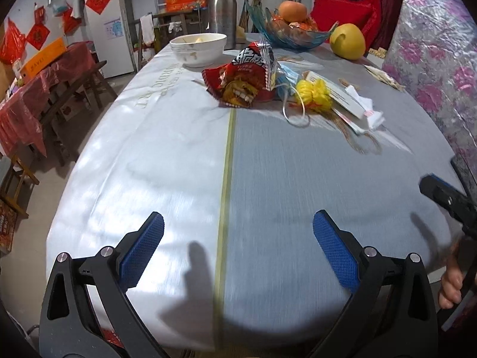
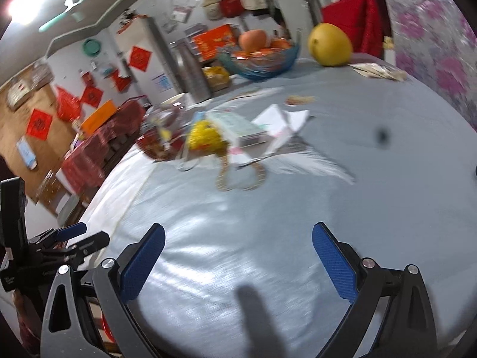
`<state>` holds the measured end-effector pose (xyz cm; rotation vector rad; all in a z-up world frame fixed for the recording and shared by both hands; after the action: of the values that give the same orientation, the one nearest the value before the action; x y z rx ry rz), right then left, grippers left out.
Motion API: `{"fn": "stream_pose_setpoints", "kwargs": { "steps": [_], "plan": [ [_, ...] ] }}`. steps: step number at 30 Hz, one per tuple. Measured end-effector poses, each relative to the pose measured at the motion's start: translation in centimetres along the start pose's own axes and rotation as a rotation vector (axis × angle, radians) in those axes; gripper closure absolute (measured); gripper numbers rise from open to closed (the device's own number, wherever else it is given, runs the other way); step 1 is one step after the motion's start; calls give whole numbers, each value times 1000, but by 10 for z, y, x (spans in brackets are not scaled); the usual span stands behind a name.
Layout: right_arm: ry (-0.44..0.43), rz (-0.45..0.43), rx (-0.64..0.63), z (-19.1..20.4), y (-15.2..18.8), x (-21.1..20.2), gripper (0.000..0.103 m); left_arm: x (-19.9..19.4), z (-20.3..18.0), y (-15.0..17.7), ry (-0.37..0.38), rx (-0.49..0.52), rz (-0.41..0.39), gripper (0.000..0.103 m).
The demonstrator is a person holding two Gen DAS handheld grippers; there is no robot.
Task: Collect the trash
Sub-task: 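Move both open tools back toward the remaining trash on the table, then grasp the red snack bag with the left tool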
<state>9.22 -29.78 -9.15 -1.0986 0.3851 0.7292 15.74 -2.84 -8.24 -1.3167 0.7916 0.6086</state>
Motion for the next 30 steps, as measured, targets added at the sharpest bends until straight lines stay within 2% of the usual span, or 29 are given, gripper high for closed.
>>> {"fn": "stream_pose_setpoints", "kwargs": {
  "steps": [7, 12, 21, 25, 30],
  "plan": [
    [49, -16, -15, -17, -22, 14, 6, 29, 1, -48, 37, -56, 19, 7],
    [67, -22, -34, -20, -34, 22, 6, 40, -2, -84, 45, -74, -12, 7],
    [18, 50, -14, -18, -30, 34, 6, 64, -13, -141, 35, -65, -89, 7],
    [20, 58, -4, -20, -29, 36, 6, 83, -24, -152, 7, -6, -97, 7],
    [36, 69, -24, -18, -27, 39, 5, 105, -20, -145, -33, 9, -84, 7]
  ]
}}
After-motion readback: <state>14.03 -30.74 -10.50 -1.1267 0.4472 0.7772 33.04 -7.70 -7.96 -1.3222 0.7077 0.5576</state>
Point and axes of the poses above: each gripper's, at about its wrist camera, not at the fingertips, and x roughly the way its jaws point, z to its left, y to its underside, the point moved 4 cm from there along x, roughly the way its jaws point, and after that the axes turned 7 degrees about -y, right-handed, at the moved point
